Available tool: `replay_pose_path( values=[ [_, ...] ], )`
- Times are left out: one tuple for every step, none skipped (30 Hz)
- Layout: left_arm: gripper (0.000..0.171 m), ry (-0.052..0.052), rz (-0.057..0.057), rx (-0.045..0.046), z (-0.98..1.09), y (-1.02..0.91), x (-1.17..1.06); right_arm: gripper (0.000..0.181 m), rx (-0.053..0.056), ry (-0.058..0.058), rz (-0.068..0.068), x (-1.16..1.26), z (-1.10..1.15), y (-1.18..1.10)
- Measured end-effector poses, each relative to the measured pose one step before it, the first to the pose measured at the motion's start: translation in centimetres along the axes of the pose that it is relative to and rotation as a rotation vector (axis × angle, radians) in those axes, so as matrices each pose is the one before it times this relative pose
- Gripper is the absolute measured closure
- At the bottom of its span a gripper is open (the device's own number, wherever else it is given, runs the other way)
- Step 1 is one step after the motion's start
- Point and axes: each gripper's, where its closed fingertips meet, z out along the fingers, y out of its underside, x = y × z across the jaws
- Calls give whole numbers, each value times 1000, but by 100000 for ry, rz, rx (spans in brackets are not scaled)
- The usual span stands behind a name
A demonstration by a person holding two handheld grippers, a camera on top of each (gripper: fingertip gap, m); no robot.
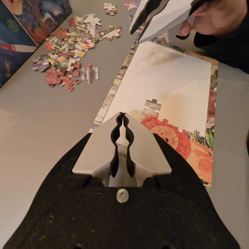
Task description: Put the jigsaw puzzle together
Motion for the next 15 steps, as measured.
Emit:
replay_pose_path(
  values=[
    [171, -629, -265, 905, -97, -135, -110, 167, 888, 1853, 531, 630, -293, -24],
    [171, -542, -348, 916, -98, -113, -106, 167, 867, 1964, 249, 589, -265, -26],
    [171, -160, -416, 747, -84, -112, -63, 166, 881, 1711, 230, 511, -217, -49],
    [171, 32, -437, 649, -68, -92, -40, 165, 948, 1212, 428, 415, -193, -67],
    [171, -101, -278, 497, -53, -61, -39, 166, 938, 627, 649, 288, -136, -70],
    [171, -119, 7, 196, -23, -26, -23, 166, 828, 182, 863, 204, -94, -45],
    [171, -352, 163, 49, -16, -15, -42, 166, 670, -283, 950, 96, -35, -9],
    [171, -428, 224, -1, 2, 3, -40, 166, 401, -427, 885, 29, 12, 23],
    [171, -216, 240, -64, -2, 11, -11, 166, 146, -270, 589, 21, 44, 72],
    [171, -103, 120, -143, 30, 18, -3, 165, -197, -79, 113, 12, 76, 112],
    [171, -109, 49, -266, 30, 52, -14, 165, -666, 248, -421, 31, 88, 162],
    [171, -64, 123, -288, 35, 51, -8, 165, -1136, 675, -1026, 58, 99, 221],
    [171, 21, 152, -406, 40, 71, 7, 165, -1608, 1104, -1662, 88, 136, 288],
    [171, -80, 141, -414, 48, 54, 5, 165, -1770, 1366, -1982, 104, 139, 305],
    [171, -123, 272, -286, 32, 44, 10, 165, -1507, 1211, -1849, 63, 148, 274]
  ],
)
